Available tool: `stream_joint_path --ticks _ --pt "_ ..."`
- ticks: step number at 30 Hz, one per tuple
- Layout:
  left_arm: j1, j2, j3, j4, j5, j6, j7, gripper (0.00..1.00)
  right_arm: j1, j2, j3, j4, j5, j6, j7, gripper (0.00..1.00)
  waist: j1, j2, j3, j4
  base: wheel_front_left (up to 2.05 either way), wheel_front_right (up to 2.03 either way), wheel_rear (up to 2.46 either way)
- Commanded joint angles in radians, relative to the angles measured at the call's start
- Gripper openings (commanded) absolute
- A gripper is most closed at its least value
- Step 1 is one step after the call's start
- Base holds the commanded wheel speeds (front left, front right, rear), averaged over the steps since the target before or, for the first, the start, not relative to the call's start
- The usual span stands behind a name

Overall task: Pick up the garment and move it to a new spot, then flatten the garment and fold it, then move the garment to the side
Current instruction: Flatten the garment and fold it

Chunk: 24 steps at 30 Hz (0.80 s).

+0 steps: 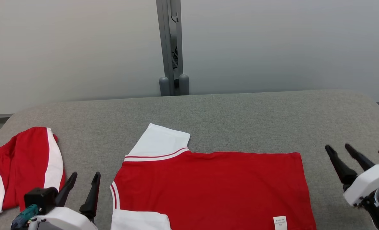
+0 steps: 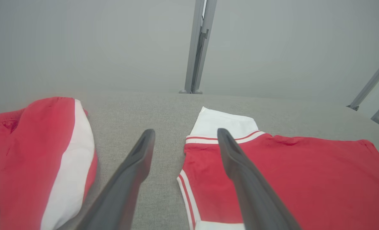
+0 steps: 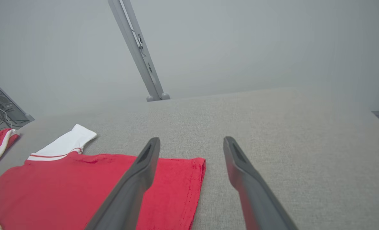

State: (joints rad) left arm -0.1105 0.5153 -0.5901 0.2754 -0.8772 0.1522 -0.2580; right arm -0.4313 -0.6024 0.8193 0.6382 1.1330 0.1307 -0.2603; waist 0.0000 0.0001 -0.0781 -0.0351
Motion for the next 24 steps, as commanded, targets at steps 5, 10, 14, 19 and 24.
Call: stream_joint_path --ticks 5,10,14,19,24 --pt "0.001 -0.133 0.177 -0.009 0.18 -0.032 -0.007 1.0 0.086 0.138 -0.318 -0.104 -0.361 0.0 -0.005 1.0 0.0 -0.0001 0.016 -0.02 0.0 0.0 0.0" --pt "0.052 -0.268 0.336 -0.026 0.335 -0.073 -0.006 1.0 0.189 0.276 -0.49 -0.192 -0.583 0.0 -0.005 1.0 0.0 -0.0001 0.025 -0.032 0.0 0.0 0.0" --pt "0.085 -0.354 0.432 -0.018 0.439 -0.126 -0.007 1.0 0.237 0.351 -0.563 -0.237 -0.708 0.0 -0.005 1.0 0.0 -0.0001 0.031 -0.038 0.0 0.0 0.0" --pt "0.102 -0.425 0.533 -0.003 0.532 -0.18 -0.007 1.0 0.282 0.433 -0.617 -0.274 -0.788 0.0 -0.005 1.0 0.0 -0.0001 0.035 -0.04 0.0 0.0 0.0" --pt "0.11 -0.454 0.591 0.008 0.599 -0.213 -0.007 1.0 0.318 0.481 -0.644 -0.307 -0.821 0.0 -0.005 1.0 0.0 -0.0001 0.037 -0.041 0.0 0.0 0.0"
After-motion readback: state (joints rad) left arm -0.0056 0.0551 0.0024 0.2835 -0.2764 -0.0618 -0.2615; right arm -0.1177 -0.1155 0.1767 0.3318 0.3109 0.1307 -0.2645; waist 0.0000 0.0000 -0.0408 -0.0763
